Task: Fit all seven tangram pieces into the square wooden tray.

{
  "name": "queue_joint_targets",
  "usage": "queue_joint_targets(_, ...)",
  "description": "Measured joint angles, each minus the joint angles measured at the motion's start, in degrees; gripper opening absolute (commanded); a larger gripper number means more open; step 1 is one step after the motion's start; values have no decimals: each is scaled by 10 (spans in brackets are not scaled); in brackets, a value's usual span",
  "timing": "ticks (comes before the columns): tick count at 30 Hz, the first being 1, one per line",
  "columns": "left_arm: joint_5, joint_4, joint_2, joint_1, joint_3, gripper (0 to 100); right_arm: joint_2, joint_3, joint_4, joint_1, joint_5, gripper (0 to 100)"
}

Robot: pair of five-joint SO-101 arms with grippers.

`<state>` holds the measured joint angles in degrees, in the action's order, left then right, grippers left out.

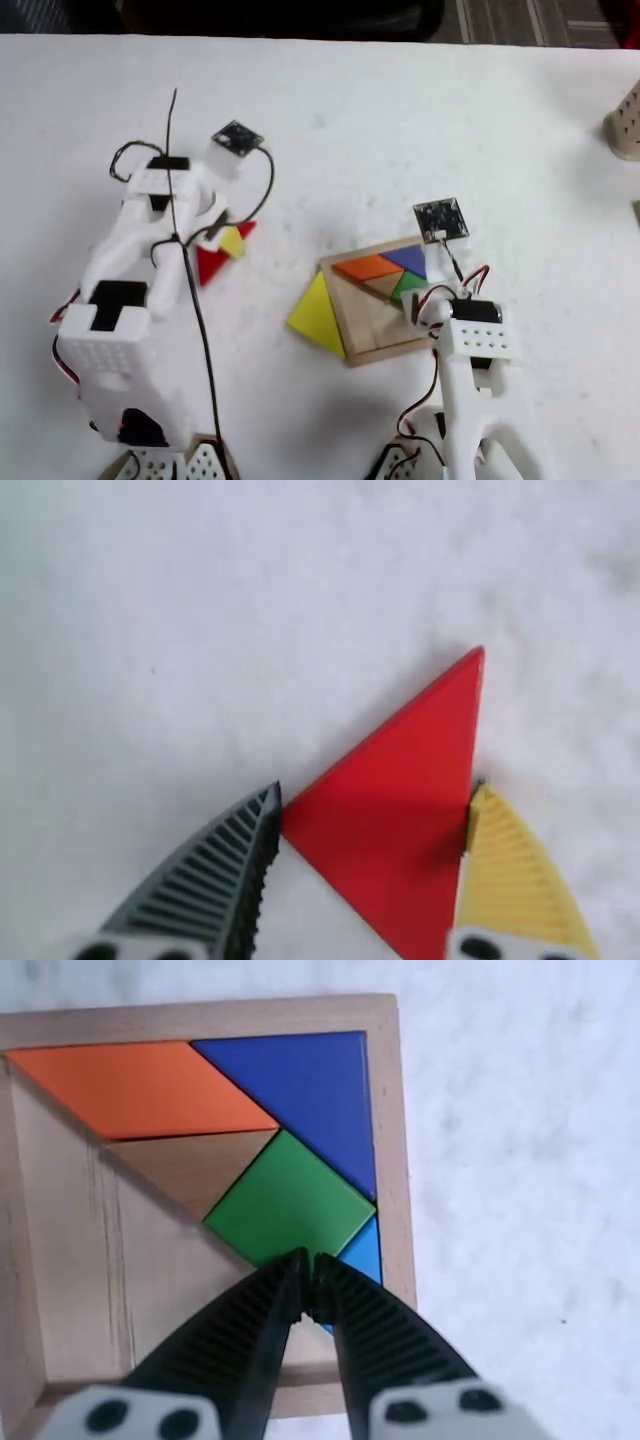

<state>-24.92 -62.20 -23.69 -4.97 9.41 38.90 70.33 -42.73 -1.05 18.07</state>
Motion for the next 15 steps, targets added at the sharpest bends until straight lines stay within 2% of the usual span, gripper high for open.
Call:
queue_joint_targets(5,42,-38,0,-1,-3,186,0,0,0,0,0,18)
queue_joint_targets(15,55,-113,0,4,-3,185,0,0,1,0,0,18)
